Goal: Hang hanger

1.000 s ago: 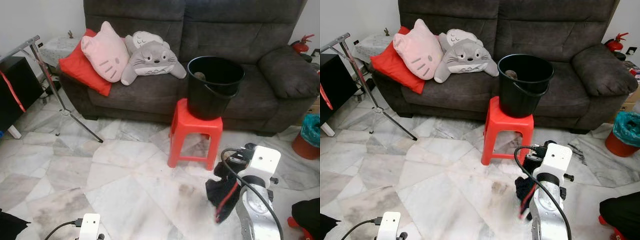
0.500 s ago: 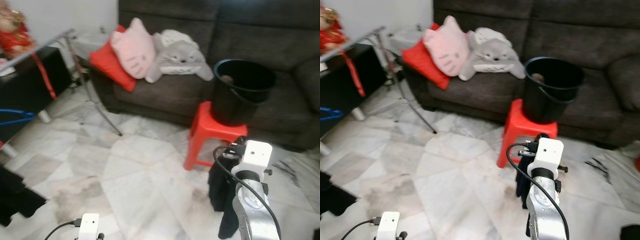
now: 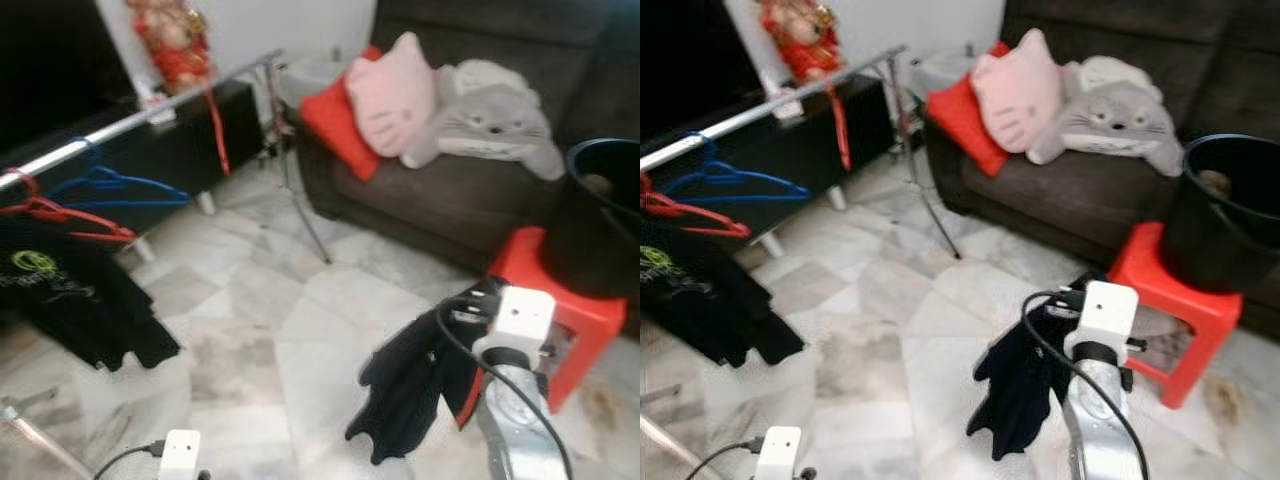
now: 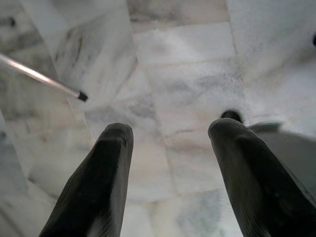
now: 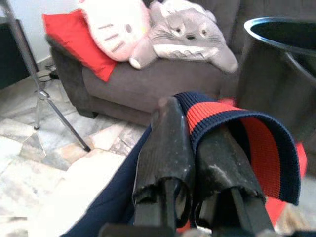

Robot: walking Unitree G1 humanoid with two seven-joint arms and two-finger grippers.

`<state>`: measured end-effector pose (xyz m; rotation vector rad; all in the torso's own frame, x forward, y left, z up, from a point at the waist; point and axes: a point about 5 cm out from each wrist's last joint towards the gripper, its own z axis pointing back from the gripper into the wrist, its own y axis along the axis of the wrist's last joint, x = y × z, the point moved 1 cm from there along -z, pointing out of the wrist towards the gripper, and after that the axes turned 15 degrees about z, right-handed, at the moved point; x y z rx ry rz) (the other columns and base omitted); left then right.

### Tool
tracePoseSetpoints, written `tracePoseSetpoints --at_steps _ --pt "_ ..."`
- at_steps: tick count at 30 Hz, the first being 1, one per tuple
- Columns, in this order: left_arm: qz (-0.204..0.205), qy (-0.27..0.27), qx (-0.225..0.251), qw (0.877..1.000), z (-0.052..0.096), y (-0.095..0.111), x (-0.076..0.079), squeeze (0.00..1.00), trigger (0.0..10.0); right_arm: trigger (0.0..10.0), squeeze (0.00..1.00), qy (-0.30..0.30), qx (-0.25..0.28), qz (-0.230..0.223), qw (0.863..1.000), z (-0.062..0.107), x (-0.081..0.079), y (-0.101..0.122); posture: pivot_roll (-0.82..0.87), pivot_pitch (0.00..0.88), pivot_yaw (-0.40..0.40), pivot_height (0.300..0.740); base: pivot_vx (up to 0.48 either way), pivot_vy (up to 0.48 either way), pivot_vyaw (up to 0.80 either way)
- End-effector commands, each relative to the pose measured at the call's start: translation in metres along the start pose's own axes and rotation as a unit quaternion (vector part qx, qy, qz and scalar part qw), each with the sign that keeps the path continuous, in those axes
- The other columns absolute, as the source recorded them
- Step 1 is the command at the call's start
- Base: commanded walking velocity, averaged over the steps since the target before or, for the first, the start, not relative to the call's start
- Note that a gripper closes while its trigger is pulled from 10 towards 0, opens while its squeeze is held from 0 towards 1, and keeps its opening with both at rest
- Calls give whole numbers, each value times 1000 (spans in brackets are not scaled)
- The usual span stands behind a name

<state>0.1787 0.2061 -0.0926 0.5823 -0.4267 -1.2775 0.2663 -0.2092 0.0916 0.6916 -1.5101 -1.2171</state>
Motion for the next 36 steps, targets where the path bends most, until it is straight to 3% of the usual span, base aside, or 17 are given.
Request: tracePoseSetpoints --at_steps 1,19,31,36 --pt "-12 5 -9 1000 0 -2 -5 0 10000 10000 0 -3 31 -13 999 -2 -2 16 -114 0 30 740 0 0 800" --pt "-26 -10 -16 999 0 -3 -3 0 10000 10000 0 -25 27 5 999 5 17 13 -171 0 50 740 0 0 800" --pt "-21 -6 -11 1000 -1 3 -5 0 10000 10000 0 -15 30 -5 999 2 7 18 -220 0 90 740 0 0 800" --pt "-22 -18 0 1000 -2 9 1 0 10000 10000 0 -13 36 -7 999 -1 10 22 -237 0 99 740 0 0 0"
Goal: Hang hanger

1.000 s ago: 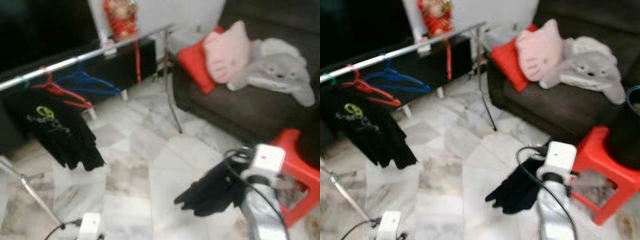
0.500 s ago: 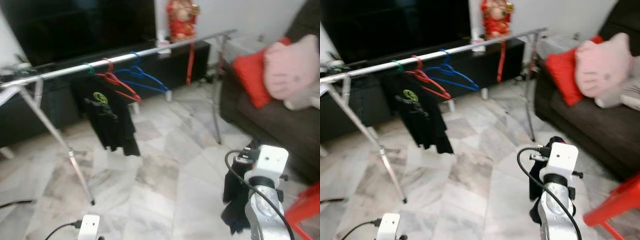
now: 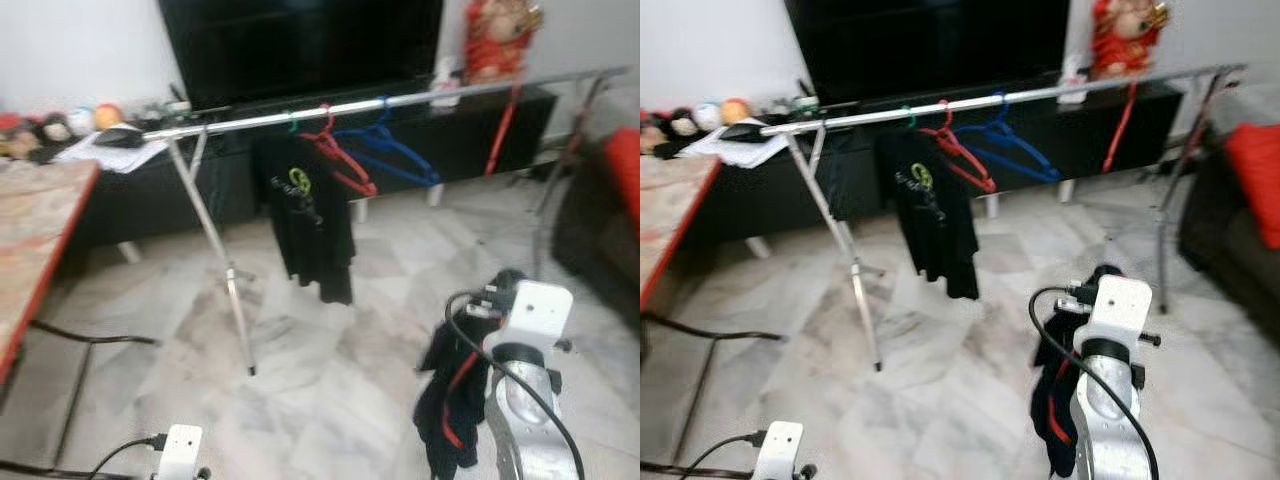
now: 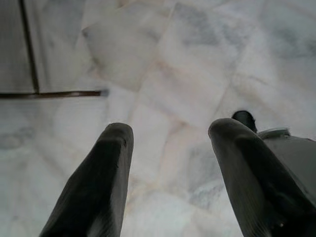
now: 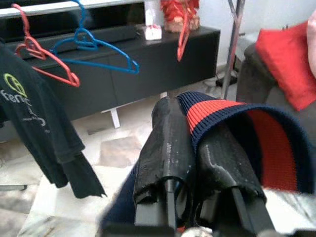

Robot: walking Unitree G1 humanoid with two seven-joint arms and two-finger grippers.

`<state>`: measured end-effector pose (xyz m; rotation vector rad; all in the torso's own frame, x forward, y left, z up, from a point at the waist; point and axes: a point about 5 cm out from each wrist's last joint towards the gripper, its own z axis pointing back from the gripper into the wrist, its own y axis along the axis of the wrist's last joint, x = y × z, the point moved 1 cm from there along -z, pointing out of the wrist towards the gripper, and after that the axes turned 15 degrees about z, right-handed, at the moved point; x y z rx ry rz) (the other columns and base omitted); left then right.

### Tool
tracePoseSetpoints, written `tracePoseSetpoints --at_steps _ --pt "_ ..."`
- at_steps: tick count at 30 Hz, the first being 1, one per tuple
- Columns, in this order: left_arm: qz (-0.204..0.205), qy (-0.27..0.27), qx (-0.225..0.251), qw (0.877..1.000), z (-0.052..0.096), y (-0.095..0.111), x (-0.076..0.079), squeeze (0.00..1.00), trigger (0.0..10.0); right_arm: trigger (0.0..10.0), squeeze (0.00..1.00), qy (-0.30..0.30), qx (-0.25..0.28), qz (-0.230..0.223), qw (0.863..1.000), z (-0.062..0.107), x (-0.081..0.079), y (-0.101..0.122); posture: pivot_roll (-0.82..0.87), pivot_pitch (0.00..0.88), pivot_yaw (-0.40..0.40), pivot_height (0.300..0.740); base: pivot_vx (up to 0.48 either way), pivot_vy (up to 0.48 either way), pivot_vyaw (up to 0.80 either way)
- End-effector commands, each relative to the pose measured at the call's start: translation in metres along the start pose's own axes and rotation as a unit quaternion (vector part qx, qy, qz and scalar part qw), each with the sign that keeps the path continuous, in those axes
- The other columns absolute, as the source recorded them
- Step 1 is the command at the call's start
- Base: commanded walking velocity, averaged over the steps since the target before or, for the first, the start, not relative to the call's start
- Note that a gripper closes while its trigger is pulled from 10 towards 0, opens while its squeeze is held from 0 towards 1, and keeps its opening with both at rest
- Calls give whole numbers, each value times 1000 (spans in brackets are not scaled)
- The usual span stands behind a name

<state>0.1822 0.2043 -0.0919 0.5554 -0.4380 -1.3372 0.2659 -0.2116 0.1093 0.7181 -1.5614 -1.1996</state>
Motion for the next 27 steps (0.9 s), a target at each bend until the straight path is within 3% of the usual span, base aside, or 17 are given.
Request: tracePoseSetpoints --at_steps 1,6,9,13,23,27 --pt "1 3 8 1000 -1 6 -2 0 10000 10000 0 -2 11 -4 1000 -2 1 6 -237 0 99 740 0 0 0" --pt "15 1 21 1000 -1 9 1 0 10000 10000 0 2 11 -3 1000 -3 0 5 -231 0 87 740 0 0 0" --pt "53 -4 60 997 -1 17 7 0 10000 10000 0 35 27 26 999 -8 -6 5 -175 0 33 740 0 0 0" --pt "68 -8 86 994 0 20 10 0 10000 10000 0 74 36 75 994 -11 -12 3 -146 0 -6 740 0 0 0" --pt "119 12 98 988 4 10 11 0 10000 10000 0 107 66 84 989 -9 -12 16 -175 0 -20 740 0 0 0" --pt "117 21 107 987 5 9 9 0 10000 10000 0 111 70 82 988 -6 -14 17 -166 0 -13 740 0 0 0"
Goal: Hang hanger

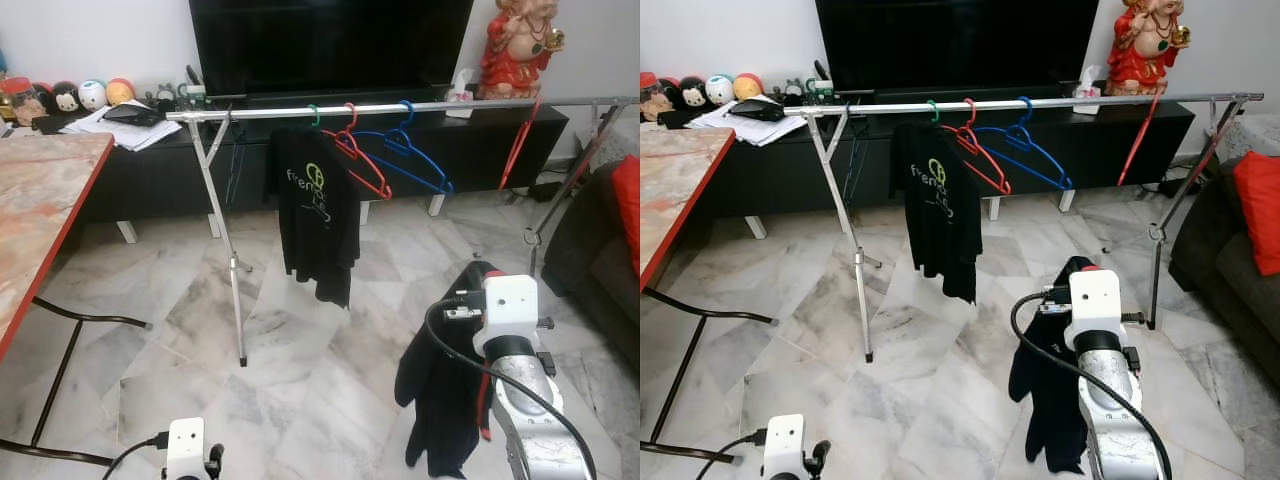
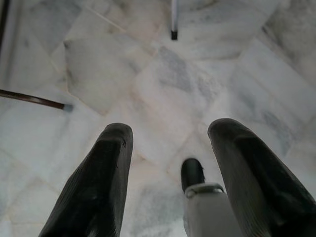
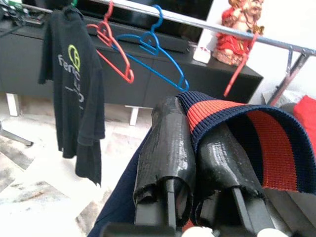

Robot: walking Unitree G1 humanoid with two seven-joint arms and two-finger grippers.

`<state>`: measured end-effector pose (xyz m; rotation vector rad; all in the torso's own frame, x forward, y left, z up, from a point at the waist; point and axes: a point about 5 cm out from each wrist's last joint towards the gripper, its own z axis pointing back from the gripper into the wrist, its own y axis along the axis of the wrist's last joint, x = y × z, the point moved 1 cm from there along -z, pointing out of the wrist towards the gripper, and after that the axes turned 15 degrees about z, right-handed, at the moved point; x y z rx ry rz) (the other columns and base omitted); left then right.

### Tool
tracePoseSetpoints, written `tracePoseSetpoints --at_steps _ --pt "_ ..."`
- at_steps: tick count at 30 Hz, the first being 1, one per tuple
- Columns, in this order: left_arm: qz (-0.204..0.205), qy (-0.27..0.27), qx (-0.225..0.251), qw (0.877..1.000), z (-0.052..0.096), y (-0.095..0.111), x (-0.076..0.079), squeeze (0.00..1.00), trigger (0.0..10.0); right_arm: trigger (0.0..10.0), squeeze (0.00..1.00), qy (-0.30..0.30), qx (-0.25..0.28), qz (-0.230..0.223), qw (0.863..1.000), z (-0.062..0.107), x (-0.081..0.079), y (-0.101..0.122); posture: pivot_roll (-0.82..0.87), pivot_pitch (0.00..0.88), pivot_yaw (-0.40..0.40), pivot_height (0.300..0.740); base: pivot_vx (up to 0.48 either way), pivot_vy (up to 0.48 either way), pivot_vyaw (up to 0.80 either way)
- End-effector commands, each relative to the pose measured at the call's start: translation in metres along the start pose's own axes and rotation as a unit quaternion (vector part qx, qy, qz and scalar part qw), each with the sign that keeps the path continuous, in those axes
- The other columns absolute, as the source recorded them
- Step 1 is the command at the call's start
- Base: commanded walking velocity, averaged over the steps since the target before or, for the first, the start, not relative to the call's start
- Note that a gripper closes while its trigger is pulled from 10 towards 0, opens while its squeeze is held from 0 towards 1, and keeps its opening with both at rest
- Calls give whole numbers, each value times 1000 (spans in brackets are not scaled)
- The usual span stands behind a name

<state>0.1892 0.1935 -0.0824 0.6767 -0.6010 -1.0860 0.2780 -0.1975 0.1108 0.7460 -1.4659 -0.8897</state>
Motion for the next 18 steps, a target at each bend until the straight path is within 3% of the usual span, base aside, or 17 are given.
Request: tracePoseSetpoints --at_steps 1,3,5,8,12,13,18 --pt "1 12 59 998 -9 36 -12 0 10000 10000 0 -1 20 -1 1000 -1 1 9 -163 0 -9 740 0 0 0" --pt "-16 13 150 988 -18 101 -26 0 10000 10000 0 8 23 0 1000 -2 -4 9 -155 0 -1 740 0 0 0" --pt "-33 11 203 979 -15 131 -30 0 10000 10000 0 13 30 4 999 -4 -7 12 -149 0 4 740 0 0 0" --pt "-67 -18 244 967 -8 146 -22 0 10000 10000 0 11 36 0 999 -6 -7 17 -152 0 15 740 0 0 506" --pt "-69 -39 274 959 -1 154 -14 0 10000 10000 0 10 41 -4 999 -6 -7 18 -157 0 21 740 0 0 552" --pt "-71 -56 301 949 6 160 -7 0 10000 10000 0 10 42 -9 999 -6 -7 17 -155 0 22 740 0 0 0" --pt "-58 -75 343 934 21 166 4 0 10000 10000 0 23 36 -4 999 -3 -10 12 -150 0 13 740 0 0 0"
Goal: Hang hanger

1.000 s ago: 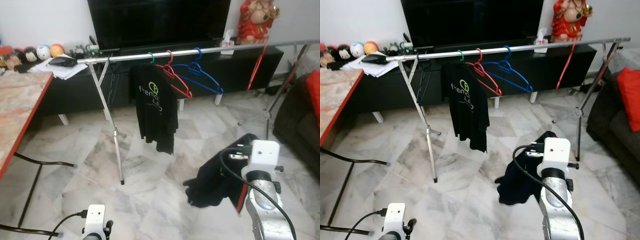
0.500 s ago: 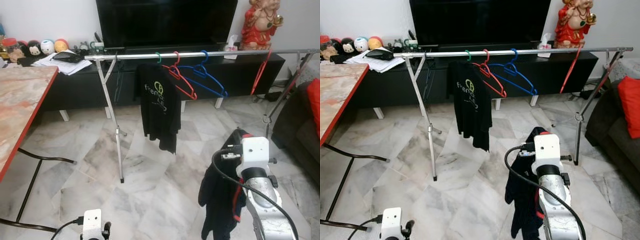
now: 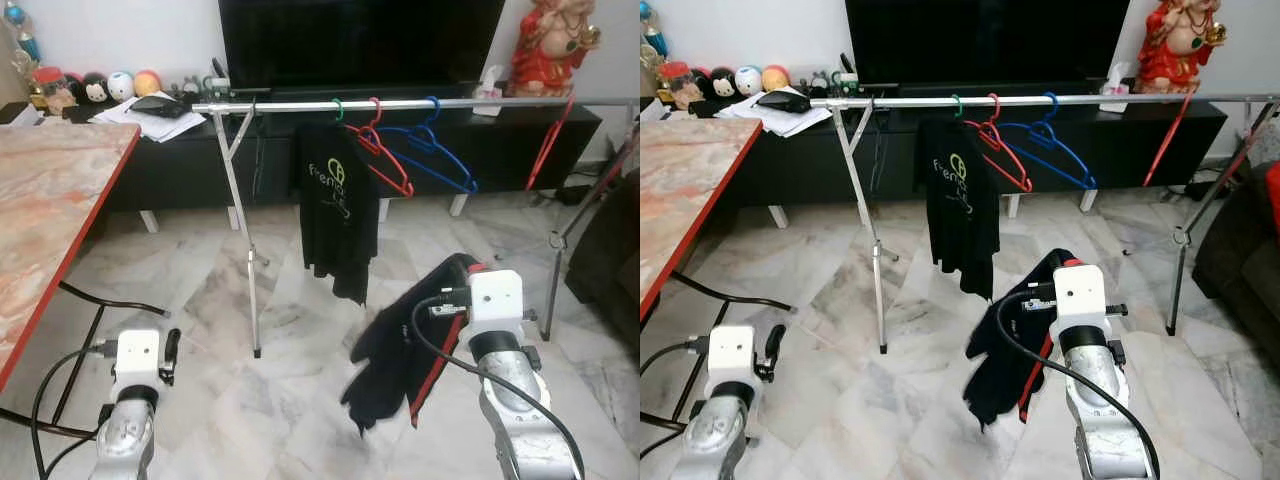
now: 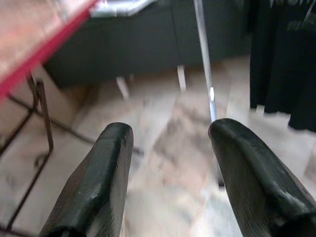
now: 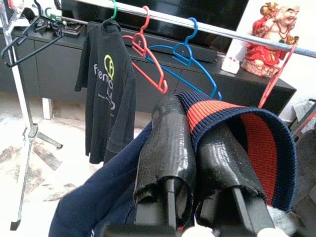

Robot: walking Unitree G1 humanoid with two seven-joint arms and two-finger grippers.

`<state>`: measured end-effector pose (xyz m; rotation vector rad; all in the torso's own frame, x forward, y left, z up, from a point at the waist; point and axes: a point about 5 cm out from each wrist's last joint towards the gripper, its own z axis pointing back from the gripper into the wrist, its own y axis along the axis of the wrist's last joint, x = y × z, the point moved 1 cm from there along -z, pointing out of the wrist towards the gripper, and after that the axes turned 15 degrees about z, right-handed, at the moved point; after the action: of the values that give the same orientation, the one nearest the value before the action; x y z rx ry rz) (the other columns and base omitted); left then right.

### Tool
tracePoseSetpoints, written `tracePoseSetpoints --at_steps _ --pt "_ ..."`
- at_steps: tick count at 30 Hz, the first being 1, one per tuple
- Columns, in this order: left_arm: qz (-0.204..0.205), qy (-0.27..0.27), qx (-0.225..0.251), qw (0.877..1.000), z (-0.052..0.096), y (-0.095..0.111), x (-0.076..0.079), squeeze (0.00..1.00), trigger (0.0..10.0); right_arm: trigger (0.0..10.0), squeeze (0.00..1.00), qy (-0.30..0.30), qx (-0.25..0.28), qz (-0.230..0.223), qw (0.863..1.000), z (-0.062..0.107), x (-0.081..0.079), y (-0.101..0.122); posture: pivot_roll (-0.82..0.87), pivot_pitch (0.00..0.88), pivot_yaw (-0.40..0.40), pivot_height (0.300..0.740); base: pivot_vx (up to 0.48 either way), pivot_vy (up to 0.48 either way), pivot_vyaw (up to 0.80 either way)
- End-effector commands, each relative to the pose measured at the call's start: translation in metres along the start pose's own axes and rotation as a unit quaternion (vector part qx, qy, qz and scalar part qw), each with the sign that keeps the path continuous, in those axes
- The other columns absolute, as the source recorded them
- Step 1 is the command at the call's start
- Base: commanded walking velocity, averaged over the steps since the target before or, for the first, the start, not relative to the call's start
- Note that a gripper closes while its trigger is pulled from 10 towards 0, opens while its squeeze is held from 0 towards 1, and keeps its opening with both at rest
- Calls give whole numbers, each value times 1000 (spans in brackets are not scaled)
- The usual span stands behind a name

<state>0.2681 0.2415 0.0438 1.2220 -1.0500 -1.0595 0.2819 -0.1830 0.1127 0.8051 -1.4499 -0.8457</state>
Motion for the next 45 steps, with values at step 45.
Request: tracePoseSetpoints --at_steps 45 --pt "28 -99 31 994 -8 50 60 0 10000 10000 0 -5 15 -21 1000 -5 2 7 -168 0 12 740 0 -208 59"
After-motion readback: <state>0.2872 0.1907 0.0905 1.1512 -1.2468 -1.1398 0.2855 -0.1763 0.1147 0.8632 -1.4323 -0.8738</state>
